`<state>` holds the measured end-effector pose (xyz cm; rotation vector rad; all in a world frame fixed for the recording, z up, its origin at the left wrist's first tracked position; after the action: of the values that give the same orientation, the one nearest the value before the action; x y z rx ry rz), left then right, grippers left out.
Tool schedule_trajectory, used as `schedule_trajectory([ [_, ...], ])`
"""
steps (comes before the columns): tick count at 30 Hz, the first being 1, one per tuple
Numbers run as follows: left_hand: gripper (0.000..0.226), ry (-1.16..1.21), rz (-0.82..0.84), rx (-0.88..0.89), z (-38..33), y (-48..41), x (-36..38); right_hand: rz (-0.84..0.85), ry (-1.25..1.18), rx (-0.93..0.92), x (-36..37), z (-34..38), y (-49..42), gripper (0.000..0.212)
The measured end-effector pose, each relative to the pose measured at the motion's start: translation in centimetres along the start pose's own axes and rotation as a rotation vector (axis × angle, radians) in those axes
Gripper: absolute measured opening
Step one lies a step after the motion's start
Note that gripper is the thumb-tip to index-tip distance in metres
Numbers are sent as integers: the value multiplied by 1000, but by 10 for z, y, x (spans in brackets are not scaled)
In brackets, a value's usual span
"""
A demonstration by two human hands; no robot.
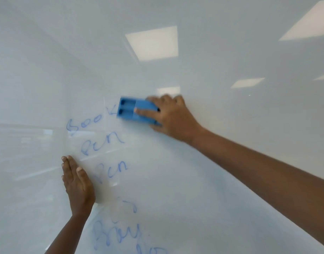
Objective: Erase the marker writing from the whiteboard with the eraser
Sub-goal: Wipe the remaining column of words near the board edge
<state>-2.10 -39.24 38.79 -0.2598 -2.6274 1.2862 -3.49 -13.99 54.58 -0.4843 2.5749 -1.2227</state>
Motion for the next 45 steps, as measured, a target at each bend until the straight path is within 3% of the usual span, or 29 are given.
schedule_trajectory([
  [3,62,19,-25,-9,0,0,0,-12,-58,251,0,-22,-32,50],
  [6,60,25,-48,-4,2,1,-1,-19,-119,279,6,10,-25,49],
  [9,58,54,-74,10,6,0,-3,-32,-132,23,16,80,23,40],
  [12,58,80,-76,20,9,-1,-6,76,-231,-305,31,136,89,29],
  [16,58,67,-42,37,13,0,-7,39,-173,-507,32,135,97,40],
  [18,58,53,-28,51,13,0,-5,-18,-97,-444,28,106,62,35],
  [21,58,48,-20,44,14,0,-3,-82,17,-81,8,36,-7,44],
  [26,57,65,-18,42,14,-1,-5,-45,-83,268,11,-4,-42,50],
  [30,57,112,-19,25,14,1,-8,-137,-96,188,16,52,-9,46],
  [35,55,128,23,57,13,-1,-16,-40,-207,-278,33,137,91,31],
  [38,53,122,44,41,14,0,-18,-17,-202,-463,31,144,126,38],
  [41,53,112,27,37,12,1,-16,-122,-167,-381,17,108,96,35],
  [45,58,63,20,49,10,2,-11,-181,-79,38,-6,25,35,38],
])
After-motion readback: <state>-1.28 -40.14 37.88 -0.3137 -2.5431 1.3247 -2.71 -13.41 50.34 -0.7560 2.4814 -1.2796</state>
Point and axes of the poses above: each hand's wrist, its own y-axis away from the middle knuckle, its own x-axis out of the palm, z = x × y, the point moved 5 cm from there along -y, towards the middle knuckle, and after that the axes turned 3 degrees about -z, right-handed, at the moved point
